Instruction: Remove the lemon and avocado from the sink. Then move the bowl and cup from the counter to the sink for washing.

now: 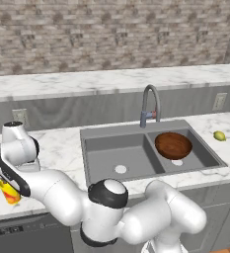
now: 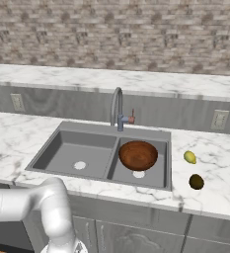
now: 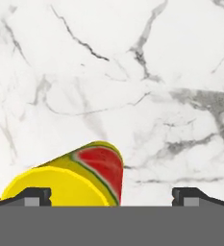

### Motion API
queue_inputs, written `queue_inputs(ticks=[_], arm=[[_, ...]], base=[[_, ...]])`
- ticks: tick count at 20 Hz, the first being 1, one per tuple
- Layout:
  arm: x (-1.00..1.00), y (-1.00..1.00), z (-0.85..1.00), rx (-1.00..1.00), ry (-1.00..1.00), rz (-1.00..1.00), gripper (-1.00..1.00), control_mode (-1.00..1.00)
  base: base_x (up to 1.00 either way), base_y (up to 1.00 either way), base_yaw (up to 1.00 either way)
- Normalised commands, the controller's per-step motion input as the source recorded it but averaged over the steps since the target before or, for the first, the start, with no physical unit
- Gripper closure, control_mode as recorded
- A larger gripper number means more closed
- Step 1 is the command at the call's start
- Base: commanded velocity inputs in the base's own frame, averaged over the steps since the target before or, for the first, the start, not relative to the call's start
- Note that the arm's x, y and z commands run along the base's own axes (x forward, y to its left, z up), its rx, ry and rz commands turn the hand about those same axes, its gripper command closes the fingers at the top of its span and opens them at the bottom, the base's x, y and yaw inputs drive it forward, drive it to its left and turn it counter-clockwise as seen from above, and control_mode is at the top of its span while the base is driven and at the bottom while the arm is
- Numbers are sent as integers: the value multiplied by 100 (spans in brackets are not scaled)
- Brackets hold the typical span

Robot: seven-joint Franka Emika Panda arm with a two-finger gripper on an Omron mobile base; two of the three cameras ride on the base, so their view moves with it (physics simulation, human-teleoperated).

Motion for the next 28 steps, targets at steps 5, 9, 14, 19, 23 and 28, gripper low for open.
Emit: queue_inputs(ticks=[5,9,14,19,23,28], arm=[[6,11,-8,0,1,0,-100,-100],[0,8,-12,0,4,0,-100,-100],[0,6,-13,0,5,0,-100,-100],[-1,1,-11,0,4,0,100,-100],[-2,0,-11,-1,6,0,100,-100],[-7,-3,-8,-1,4,0,100,-100]], base=[[0,0,0],[0,0,0],[0,0,0],[0,0,0],[0,0,0],[0,0,0]])
